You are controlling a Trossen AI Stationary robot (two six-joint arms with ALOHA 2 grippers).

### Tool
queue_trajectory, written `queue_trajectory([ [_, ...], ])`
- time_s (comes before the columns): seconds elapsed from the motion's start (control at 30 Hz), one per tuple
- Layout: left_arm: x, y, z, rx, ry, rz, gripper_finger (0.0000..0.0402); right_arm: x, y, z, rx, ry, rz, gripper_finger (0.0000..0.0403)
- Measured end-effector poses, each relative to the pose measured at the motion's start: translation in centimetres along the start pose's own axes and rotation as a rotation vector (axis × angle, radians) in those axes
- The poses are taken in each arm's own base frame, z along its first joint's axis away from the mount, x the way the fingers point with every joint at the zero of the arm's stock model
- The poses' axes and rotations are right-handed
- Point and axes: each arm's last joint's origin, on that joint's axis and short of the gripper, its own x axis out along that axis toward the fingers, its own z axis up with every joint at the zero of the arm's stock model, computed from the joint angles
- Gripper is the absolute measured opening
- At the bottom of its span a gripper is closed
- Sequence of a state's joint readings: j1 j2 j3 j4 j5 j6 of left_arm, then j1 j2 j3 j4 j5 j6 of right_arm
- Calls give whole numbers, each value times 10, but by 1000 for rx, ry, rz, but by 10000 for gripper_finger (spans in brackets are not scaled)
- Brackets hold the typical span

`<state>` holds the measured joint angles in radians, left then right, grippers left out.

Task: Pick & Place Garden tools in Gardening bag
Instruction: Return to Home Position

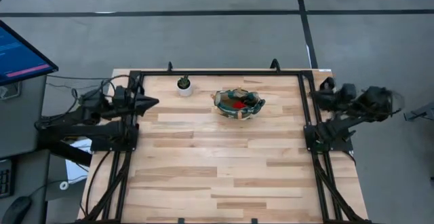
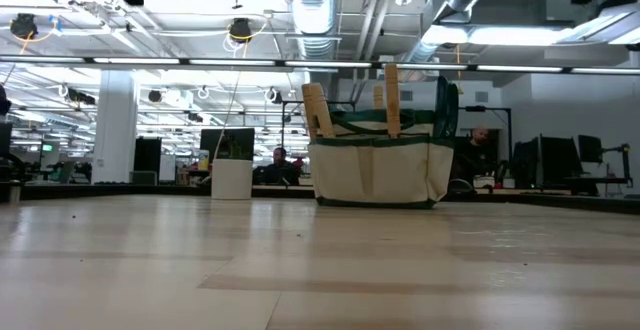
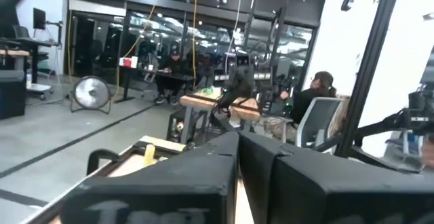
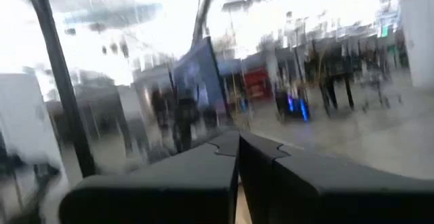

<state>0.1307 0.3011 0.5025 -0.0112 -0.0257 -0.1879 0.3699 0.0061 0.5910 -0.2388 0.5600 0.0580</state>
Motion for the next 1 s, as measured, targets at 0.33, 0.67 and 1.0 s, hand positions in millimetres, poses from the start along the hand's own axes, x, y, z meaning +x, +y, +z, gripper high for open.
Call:
queue_trajectory([
  [0.33,-15,10,-53,-104,-51,-20,1,12,4,-43,-47,112,-24,0],
  [0.67,-14,18,-102,-207,-47,-70,1,22,7,-104,-68,151,-20,0],
  [1.0,-13,20,-117,-209,-15,-87,1,22,5,-150,-50,128,-11,0],
])
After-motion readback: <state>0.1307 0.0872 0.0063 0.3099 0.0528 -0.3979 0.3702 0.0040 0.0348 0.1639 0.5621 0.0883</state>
